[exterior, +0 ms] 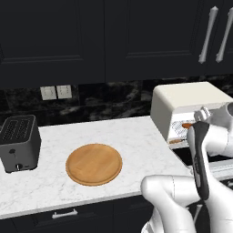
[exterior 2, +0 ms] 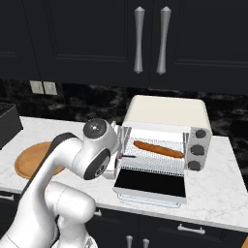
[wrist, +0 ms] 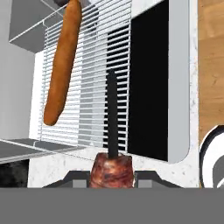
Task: Pick up the kebab skewer and baguette bread, and place them inside the toaster oven. Close the toaster oven door and start by setting the timer.
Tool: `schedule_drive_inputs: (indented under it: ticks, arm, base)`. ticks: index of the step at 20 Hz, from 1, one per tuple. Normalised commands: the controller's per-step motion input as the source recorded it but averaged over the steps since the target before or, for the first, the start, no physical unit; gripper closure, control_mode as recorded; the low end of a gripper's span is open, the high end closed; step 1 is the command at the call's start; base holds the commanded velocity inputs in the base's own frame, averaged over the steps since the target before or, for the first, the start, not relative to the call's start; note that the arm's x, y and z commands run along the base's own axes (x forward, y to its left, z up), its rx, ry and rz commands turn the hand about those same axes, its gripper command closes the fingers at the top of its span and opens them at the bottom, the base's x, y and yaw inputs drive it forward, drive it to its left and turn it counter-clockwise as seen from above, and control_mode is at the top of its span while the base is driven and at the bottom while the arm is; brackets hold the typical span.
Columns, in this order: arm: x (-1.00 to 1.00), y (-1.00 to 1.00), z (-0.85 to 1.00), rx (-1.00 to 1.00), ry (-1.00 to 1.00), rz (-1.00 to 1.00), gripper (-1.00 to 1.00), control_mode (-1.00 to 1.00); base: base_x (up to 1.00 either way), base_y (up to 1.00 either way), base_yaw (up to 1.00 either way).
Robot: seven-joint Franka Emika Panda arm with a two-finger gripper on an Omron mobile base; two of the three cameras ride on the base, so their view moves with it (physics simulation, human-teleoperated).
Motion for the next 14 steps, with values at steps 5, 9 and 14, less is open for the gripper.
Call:
schedule_drive_inputs:
  ticks: [5, 9, 14]
  arm:
    - [0.00, -0.84, 0.03, 0.04, -0.16, -0.23, 1.00, -1.00]
    - [0.24, -0.53, 0.01, 0.04, -0.12, -0.09, 1.00, -1.00]
    - [0.64, -0.31, 0.00, 0.05, -0.01, 0.17, 1.00, -1.00]
  base:
    - [0.00, 0.00, 0.00]
    - [0.00, 0.00, 0.00]
    - [0.00, 0.00, 0.00]
